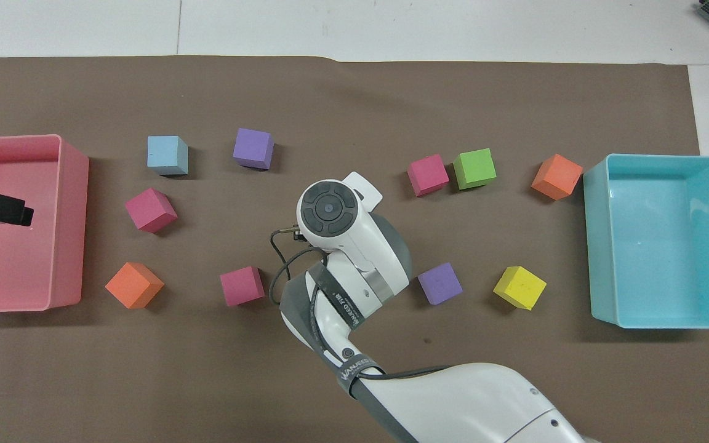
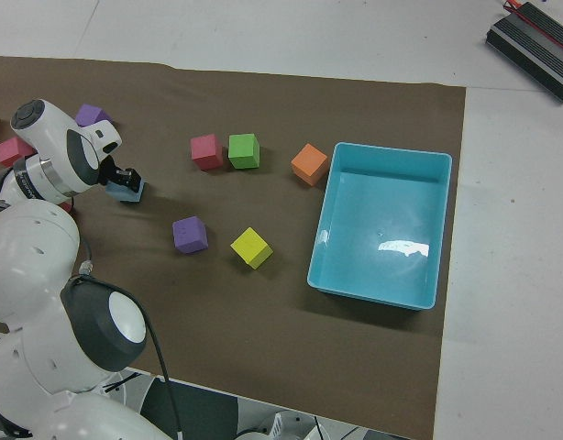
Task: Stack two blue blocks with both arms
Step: 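Lift the light-blue cube with the right gripper toward the table center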
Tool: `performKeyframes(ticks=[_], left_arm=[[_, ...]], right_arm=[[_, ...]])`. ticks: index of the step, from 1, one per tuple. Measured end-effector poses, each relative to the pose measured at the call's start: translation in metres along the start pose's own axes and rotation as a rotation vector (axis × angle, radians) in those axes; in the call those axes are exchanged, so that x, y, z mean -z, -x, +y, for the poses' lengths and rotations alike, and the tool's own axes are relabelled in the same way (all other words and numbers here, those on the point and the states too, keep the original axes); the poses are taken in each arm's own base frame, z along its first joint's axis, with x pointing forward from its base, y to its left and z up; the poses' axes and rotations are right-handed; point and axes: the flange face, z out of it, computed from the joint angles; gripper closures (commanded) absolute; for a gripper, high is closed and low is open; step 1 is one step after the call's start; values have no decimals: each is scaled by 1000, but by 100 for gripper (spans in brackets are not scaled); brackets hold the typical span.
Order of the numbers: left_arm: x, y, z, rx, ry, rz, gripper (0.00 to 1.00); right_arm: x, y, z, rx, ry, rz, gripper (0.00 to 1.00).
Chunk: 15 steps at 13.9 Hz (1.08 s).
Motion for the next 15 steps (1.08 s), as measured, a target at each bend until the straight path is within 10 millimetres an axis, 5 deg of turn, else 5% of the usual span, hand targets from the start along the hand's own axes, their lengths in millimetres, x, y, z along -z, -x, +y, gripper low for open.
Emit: performKeyframes(ticks=[2,3,4,10,15], left_arm=[[0,0,1,22,0,1,0],[0,0,1,25,0,1,0],[0,0,2,26,0,1,0],[1,-1,4,25,0,2,0],[1,-1,3,26,0,5,0]], right_arm=[[-1,2,-2,8,1,-1,100],[-1,2,-2,8,1,-1,36],[-1,2,-2,8,1,-1,0],[-1,-1,0,6,-14,24,0],[63,-18,26,-37,-57,80,0]])
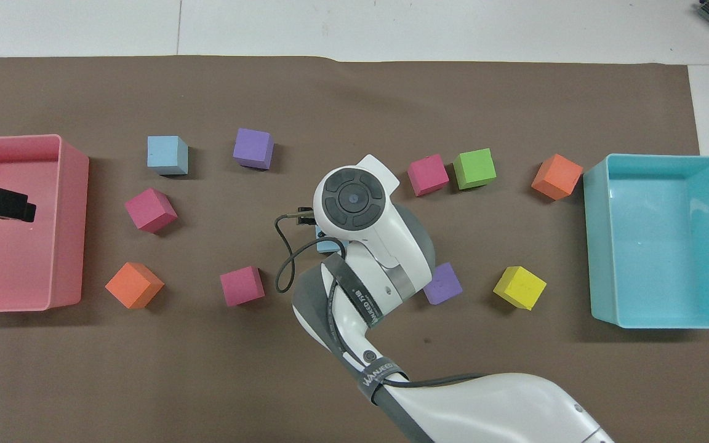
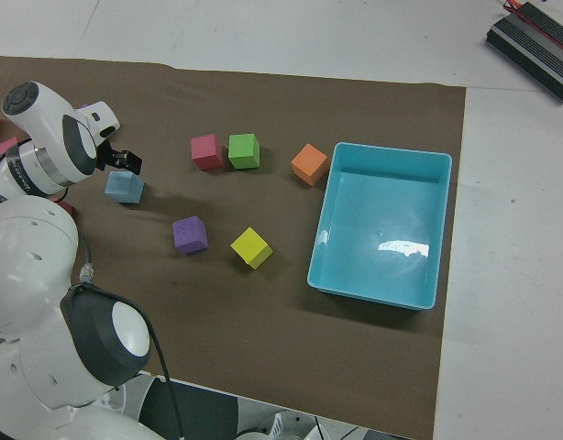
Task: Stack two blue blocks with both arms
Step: 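Lift the light-blue cube with the right gripper toward the table center, then lower the light-blue cube at the center and open the right gripper, then draw back the right gripper while the left gripper reaches the other blue cube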
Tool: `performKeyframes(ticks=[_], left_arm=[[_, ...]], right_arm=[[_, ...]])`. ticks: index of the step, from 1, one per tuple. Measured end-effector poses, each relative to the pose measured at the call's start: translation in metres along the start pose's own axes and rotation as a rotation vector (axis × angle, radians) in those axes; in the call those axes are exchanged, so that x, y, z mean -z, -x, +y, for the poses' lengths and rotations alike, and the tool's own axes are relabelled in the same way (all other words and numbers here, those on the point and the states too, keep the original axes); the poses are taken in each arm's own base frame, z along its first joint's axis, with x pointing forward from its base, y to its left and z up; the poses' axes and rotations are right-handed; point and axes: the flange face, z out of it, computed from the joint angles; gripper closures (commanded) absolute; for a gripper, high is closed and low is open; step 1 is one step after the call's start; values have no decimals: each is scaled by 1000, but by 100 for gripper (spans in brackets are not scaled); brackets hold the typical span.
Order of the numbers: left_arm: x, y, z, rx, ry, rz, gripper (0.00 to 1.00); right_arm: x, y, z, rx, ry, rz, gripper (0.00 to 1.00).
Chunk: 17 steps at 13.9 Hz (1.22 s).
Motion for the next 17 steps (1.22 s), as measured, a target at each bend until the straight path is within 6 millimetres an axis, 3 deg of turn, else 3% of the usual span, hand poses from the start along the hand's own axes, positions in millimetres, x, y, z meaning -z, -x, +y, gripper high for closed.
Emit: performKeyframes(ticks=[3,7,9,11,12,13,14,17], left_arm=[[1,-1,-1,1,-1,7,0],[5,-4,-14,22,-2,53,0],[5,-4,-18,29,-1,54,0],[5,-3,-19,31,-1,53,0],[5,-3,-20,32,-1,52,0],[5,-4,-20,32,-1,52,0],[4,-4,-19,31,-1,51,0],[-1,-9,-15,22,-1,45,0]], right_arm=[[19,-4,16,-32,-16,-3,0],[12,-16,45,19,-160,-81,0],[5,-27,71,62,-259,-109,0],[-1,-35,94,103,-321,-113,21],[-4,-36,100,116,-342,-115,39],[-8,-35,104,134,-362,-119,65],[-13,-33,107,151,-385,-125,96],[-27,-28,119,137,-455,-146,100]])
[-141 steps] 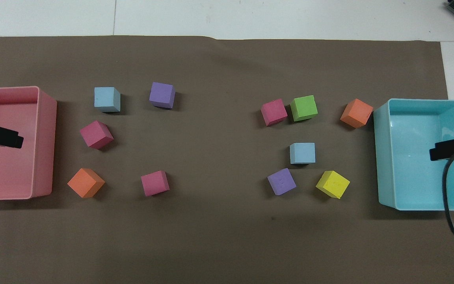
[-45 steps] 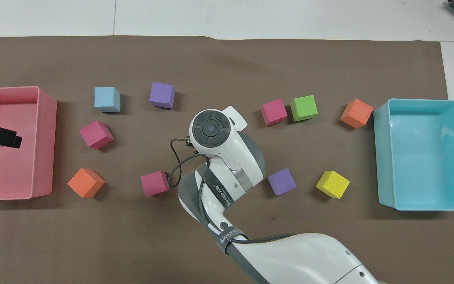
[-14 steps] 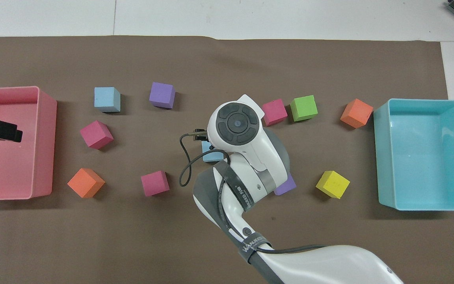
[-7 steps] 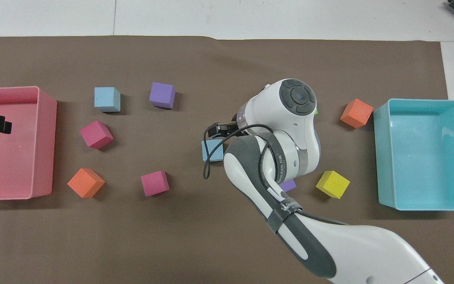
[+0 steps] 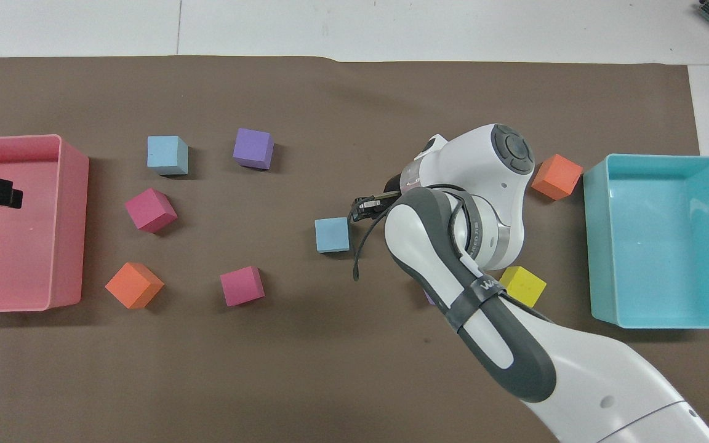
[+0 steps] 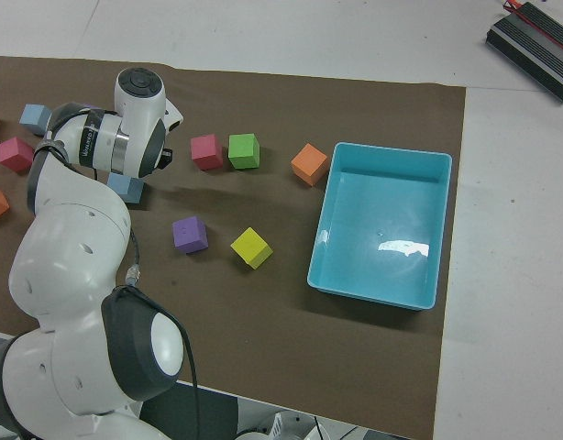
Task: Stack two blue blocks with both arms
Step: 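Draw back the right gripper while the left gripper reaches the other blue cube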
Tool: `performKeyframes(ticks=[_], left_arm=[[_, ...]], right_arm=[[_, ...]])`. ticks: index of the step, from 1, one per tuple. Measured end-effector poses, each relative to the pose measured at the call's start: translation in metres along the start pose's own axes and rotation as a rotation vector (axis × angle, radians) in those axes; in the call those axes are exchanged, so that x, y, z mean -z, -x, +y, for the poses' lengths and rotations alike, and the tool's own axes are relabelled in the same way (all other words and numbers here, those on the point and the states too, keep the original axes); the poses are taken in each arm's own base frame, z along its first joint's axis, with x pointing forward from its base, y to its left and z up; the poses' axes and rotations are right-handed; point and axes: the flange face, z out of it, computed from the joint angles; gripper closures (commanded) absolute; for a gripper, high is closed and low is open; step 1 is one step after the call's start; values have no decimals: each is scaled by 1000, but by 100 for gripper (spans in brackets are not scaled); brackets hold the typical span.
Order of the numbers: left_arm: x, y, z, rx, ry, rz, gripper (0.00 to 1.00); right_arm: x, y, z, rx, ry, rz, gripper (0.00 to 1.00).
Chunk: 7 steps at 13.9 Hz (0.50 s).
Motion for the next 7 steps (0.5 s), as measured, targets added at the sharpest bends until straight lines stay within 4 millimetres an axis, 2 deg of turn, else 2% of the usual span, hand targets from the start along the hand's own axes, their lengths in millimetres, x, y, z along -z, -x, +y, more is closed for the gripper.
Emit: performKeyframes(ticks=[2,7], left_arm=[[-14,-14,3,-6,-3,3,0],[-68,-68,4,-13,-17,41,0]], right_arm=[[-4,3,13,12,-42,-3,100],[-25,15,51,31,-182,10,100]])
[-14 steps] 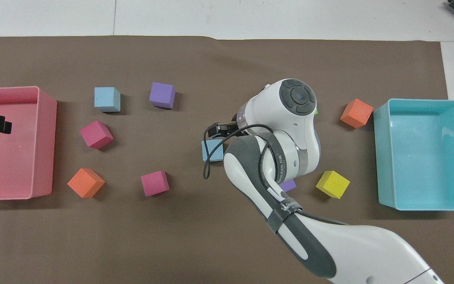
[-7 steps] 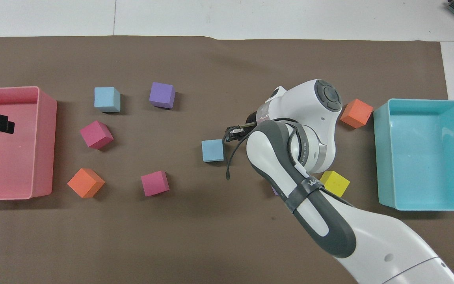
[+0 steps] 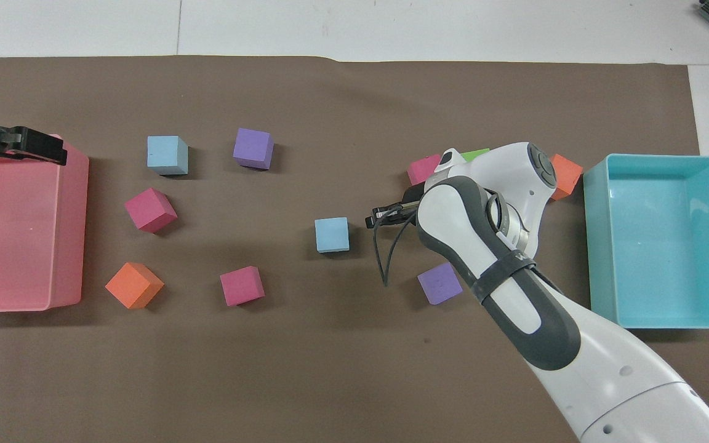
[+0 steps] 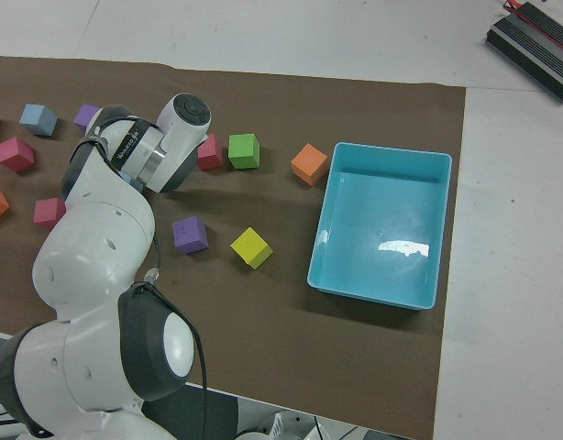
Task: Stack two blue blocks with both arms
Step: 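Draw back the right gripper while the left gripper reaches the other blue cube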
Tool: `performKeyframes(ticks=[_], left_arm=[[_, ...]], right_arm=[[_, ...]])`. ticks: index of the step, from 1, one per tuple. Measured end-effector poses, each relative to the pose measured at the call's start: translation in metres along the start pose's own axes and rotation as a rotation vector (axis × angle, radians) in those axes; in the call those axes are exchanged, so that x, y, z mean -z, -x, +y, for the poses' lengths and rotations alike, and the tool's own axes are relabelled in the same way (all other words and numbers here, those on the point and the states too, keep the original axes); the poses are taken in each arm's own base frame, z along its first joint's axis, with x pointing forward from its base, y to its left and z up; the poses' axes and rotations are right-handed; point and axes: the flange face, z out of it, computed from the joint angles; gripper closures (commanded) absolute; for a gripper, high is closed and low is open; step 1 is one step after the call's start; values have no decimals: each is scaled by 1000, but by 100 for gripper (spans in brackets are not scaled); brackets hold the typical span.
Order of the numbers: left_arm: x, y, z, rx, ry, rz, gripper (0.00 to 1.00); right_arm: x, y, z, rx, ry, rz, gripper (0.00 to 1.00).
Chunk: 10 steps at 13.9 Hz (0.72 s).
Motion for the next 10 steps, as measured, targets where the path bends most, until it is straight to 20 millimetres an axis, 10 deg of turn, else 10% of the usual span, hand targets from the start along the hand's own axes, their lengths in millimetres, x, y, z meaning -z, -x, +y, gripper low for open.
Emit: performKeyframes(ticks=[10], left_arm=[[-128,-62,45,14,-10,77,0]], right_arm=[[-19,7,13,-119,-108,40,100]])
